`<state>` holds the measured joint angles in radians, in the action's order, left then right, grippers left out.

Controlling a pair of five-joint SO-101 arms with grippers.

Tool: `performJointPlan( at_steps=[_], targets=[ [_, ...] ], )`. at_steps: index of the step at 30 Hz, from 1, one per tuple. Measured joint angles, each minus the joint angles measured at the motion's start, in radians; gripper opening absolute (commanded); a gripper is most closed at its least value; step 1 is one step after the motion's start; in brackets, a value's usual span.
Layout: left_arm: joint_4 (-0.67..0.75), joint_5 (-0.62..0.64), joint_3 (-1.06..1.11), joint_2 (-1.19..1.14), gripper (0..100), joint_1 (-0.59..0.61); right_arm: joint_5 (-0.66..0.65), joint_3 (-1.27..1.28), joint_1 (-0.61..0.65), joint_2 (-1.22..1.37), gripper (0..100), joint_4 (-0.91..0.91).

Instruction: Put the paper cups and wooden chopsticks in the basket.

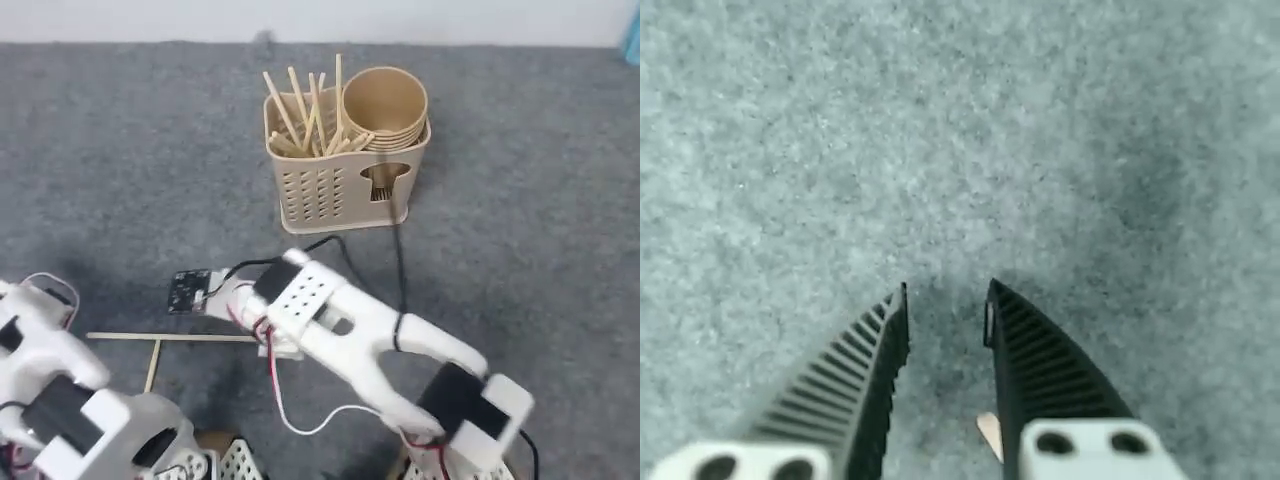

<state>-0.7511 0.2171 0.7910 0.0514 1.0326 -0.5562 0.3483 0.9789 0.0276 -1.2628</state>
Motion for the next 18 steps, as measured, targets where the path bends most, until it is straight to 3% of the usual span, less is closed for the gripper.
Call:
performJointPlan(
  at_steps=[3, 6, 12, 18],
  targets=[
    [0.000, 0.000, 0.000, 0.000, 12, 0.000, -0.028, 0.015, -0.066, -0.094, 0.9, -0.094],
    [0.000, 0.000, 0.000, 0.000, 12, 0.000, -0.060, 0.104, -0.118, -0.212, 2.4, -0.066],
    [0.000, 0.002, 0.000, 0.000, 12, -0.002, -0.015, 0.304, -0.049, -0.350, 18.6, 0.195],
    [0.000, 0.054, -0.017, -0.003, 12, 0.078, 0.094, 0.308, 0.058, -0.293, 13.7, 0.480]
  ],
)
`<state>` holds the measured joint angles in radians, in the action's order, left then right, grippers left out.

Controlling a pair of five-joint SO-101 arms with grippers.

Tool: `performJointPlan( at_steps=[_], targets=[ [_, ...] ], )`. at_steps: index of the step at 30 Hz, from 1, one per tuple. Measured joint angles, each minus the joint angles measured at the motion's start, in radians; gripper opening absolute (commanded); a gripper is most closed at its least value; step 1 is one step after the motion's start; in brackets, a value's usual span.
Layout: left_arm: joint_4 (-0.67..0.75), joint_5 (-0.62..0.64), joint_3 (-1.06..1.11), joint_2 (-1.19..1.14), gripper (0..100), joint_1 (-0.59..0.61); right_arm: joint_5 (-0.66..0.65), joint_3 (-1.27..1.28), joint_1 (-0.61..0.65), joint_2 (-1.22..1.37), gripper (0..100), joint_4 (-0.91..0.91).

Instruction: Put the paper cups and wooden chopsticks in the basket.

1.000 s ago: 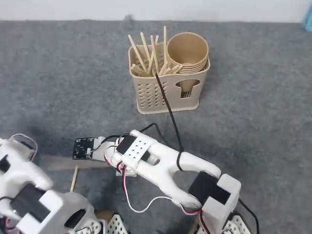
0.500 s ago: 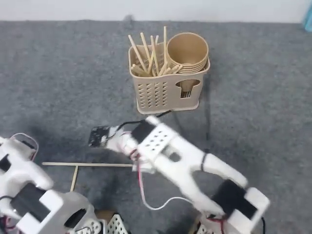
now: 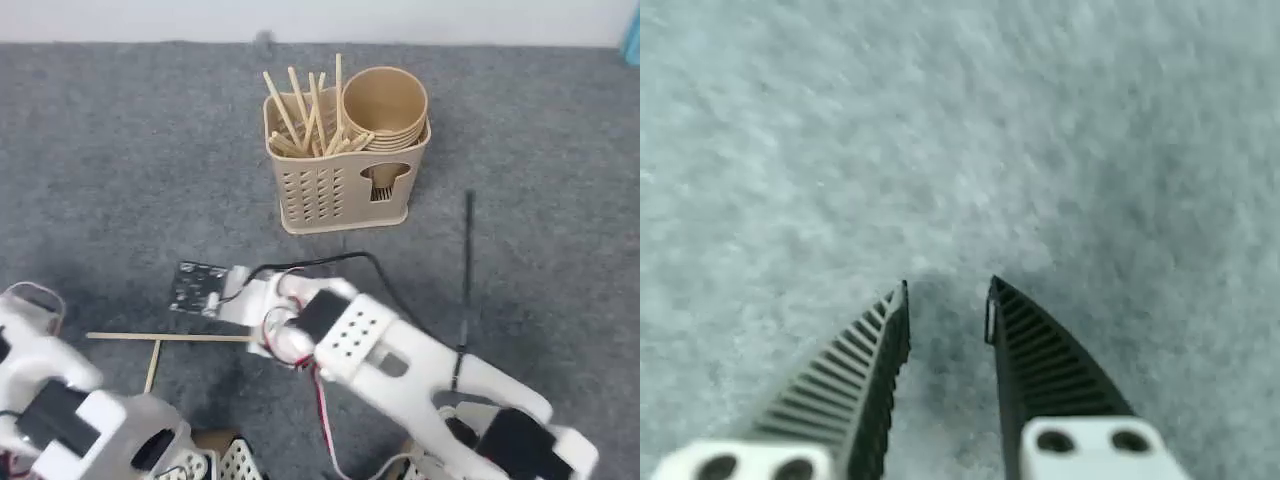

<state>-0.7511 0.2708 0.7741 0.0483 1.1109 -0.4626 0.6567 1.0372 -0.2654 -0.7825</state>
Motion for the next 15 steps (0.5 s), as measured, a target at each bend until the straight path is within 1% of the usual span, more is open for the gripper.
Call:
performJointPlan(
  at_steps=[2, 7, 11, 15],
  targets=[
    [0.000, 0.000, -0.014, 0.000, 12, 0.034, 0.008, -0.041, 0.025, 0.080, 12.3, 0.054],
    [0.000, 0.006, -0.038, 0.000, 12, 0.138, 0.014, -0.224, 0.081, 0.322, 12.0, 0.080],
    [0.000, 0.006, -0.080, 0.000, 12, 0.192, 0.014, -0.334, 0.107, 0.468, 12.0, 0.080],
    [0.000, 0.009, -0.121, 0.000, 12, 0.232, 0.014, -0.413, 0.126, 0.525, 12.0, 0.032]
  ],
)
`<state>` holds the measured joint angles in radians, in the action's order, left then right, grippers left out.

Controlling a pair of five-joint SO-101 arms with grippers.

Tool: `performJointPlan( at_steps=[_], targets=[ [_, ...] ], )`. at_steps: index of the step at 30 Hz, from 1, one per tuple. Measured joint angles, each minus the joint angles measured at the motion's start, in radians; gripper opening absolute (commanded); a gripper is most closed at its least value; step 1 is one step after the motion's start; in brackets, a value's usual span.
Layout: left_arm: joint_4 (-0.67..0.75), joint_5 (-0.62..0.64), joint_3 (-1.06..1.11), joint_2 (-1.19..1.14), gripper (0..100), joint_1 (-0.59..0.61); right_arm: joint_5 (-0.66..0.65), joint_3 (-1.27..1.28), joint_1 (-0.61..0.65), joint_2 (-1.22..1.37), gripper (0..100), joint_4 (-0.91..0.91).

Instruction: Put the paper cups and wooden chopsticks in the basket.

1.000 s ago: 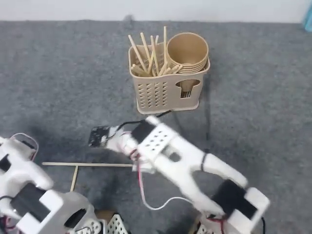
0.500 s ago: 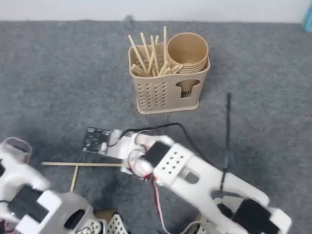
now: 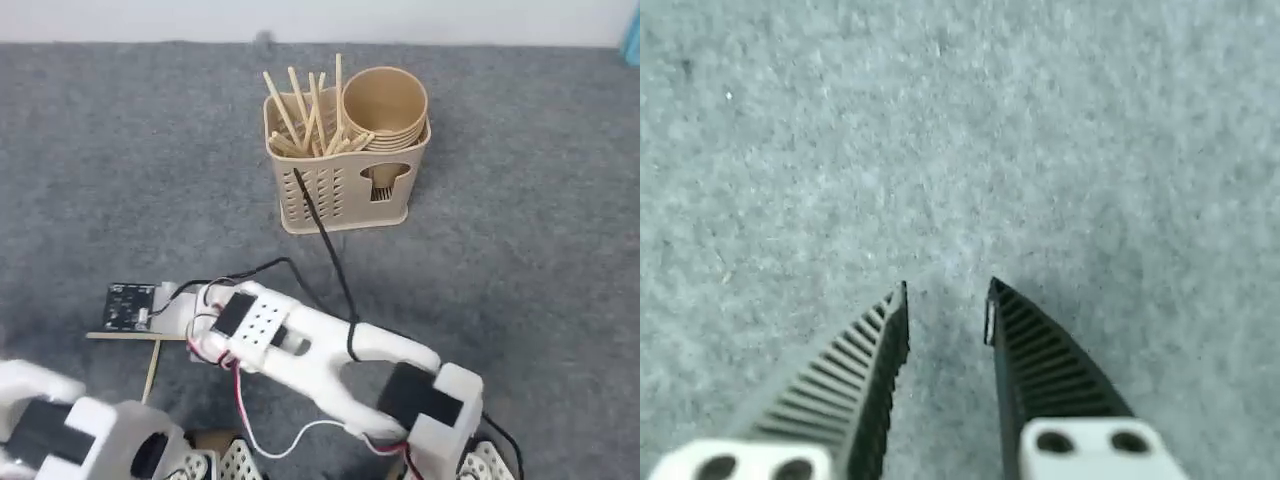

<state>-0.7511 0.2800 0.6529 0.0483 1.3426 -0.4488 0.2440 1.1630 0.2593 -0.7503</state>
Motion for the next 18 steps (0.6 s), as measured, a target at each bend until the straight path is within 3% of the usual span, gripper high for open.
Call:
performJointPlan(
  at_steps=[18],
  targets=[
    [0.000, 0.000, -0.071, 0.000, 12, 0.060, 0.002, -0.152, 0.057, 0.192, 11.4, -0.041]
  ],
)
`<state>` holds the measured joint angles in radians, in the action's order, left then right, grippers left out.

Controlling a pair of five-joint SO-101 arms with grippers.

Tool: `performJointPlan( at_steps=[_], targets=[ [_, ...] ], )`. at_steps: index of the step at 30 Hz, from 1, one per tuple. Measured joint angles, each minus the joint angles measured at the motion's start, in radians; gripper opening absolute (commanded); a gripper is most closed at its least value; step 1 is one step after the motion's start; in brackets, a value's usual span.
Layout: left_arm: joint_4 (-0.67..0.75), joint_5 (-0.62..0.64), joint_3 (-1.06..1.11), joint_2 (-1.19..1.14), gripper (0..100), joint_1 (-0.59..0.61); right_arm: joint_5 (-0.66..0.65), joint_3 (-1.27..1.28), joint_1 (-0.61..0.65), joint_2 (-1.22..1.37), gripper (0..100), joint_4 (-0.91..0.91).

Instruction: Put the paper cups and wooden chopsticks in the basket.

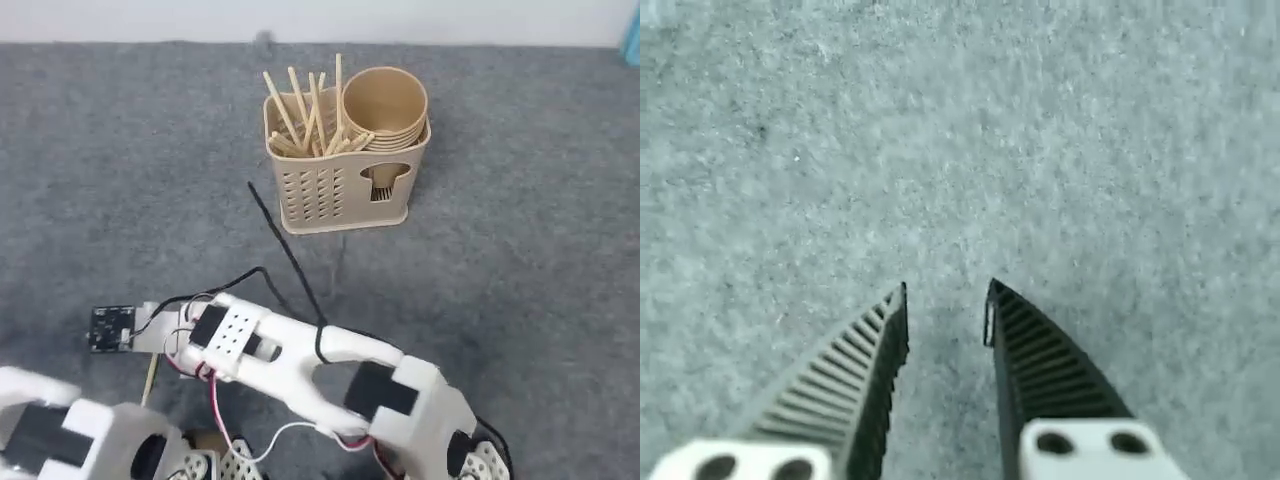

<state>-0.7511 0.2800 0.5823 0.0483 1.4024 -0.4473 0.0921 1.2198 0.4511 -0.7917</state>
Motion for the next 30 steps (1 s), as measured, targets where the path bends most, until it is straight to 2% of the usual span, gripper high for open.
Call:
performJointPlan(
  at_steps=[2, 5, 9, 16, 20, 24, 30],
  targets=[
    [0.000, -0.002, -0.002, 0.000, 12, 0.000, 0.000, -0.032, -0.008, 0.034, 10.6, -0.003],
    [0.000, 0.000, -0.002, 0.000, 12, 0.000, 0.000, -0.064, -0.020, 0.061, 0.8, -0.012],
    [0.000, 0.000, -0.002, 0.000, 12, 0.000, 0.000, -0.092, -0.035, 0.068, 0.8, -0.034],
    [0.000, 0.000, -0.002, 0.000, 12, 0.000, 0.002, -0.126, -0.048, 0.009, 0.8, -0.262],
    [0.000, 0.000, -0.002, 0.000, 12, 0.000, 0.000, -0.083, -0.103, -0.106, 0.8, -0.362],
    [0.000, 0.000, 0.000, 0.000, 12, 0.000, 0.000, 0.052, -0.160, -0.269, 0.8, -0.376],
    [0.000, -0.002, 0.029, 0.000, 12, -0.023, 0.048, 0.334, -0.172, -0.663, 0.7, -0.356]
  ],
)
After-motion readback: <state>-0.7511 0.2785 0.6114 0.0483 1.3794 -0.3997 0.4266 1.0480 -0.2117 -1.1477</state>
